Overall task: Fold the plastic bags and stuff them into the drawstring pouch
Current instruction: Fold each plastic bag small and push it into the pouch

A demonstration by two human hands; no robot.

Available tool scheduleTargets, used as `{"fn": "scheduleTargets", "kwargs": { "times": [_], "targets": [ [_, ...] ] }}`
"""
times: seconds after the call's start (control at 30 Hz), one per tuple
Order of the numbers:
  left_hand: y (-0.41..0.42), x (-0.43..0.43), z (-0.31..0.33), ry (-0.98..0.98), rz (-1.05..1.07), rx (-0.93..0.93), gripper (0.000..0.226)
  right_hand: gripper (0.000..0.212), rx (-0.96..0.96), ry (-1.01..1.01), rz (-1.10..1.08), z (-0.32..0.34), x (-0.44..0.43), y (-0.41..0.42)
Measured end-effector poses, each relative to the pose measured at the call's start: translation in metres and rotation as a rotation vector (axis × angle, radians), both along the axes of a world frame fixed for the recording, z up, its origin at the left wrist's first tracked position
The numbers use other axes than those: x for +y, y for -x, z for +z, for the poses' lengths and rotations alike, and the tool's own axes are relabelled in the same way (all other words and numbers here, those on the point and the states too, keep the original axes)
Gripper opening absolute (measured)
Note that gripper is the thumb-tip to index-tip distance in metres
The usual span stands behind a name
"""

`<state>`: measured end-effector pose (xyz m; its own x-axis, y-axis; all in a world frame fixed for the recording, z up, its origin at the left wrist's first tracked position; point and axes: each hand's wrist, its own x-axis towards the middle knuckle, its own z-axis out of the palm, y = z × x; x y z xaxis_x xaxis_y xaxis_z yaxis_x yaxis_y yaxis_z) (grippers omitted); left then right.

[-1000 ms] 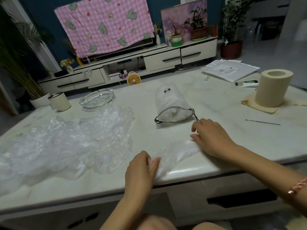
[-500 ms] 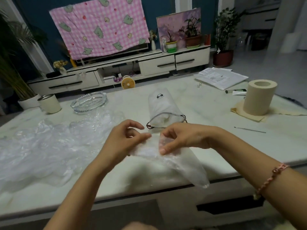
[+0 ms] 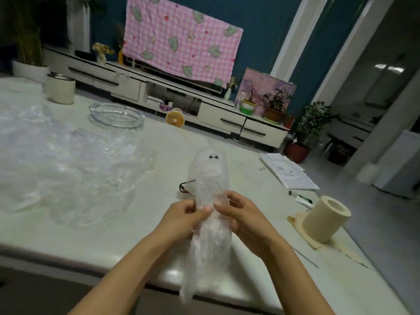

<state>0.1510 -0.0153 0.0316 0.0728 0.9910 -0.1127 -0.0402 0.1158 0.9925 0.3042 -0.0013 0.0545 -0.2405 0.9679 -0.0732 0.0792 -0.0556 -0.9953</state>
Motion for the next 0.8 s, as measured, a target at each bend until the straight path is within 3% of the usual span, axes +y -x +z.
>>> {"fn": "scheduleTargets", "kwargs": {
  "times": [0.1,0.2,0.23,0.33,0.43,0.6,0.73,0.8],
  "targets": [
    [0.001,-0.001,-0.001,0.077,0.059,-0.213,0.016,0.018,-0.067,-0.011,0.044,0.002,0.005,0.004],
    [0.006,-0.004,-0.001,0.231,0.085,-0.518,0.027,0.012,-0.182,-0.118,0.030,0.000,0.004,0.010],
    [0.007,-0.006,-0.001,0.263,0.067,-0.551,0.032,0.030,-0.224,-0.182,0.006,-0.001,0.004,0.009],
    [0.016,-0.009,-0.004,0.296,-0.025,-0.562,0.043,0.055,-0.284,-0.346,0.009,0.001,0.002,0.016],
    [0.023,-0.012,-0.008,0.310,-0.098,-0.548,0.023,0.062,-0.407,-0.500,0.016,-0.001,0.001,0.027],
    [0.028,-0.009,-0.016,0.369,-0.031,-0.563,0.013,0.053,-0.540,-0.560,0.045,0.009,-0.013,0.018],
    [0.030,-0.004,-0.021,0.400,0.016,-0.650,0.022,0.088,-1.211,-1.181,0.052,0.000,-0.030,0.016],
    [0.031,-0.003,-0.023,0.414,0.016,-0.669,0.027,0.098,-1.308,-1.289,0.198,-0.015,-0.037,0.025]
  ]
}}
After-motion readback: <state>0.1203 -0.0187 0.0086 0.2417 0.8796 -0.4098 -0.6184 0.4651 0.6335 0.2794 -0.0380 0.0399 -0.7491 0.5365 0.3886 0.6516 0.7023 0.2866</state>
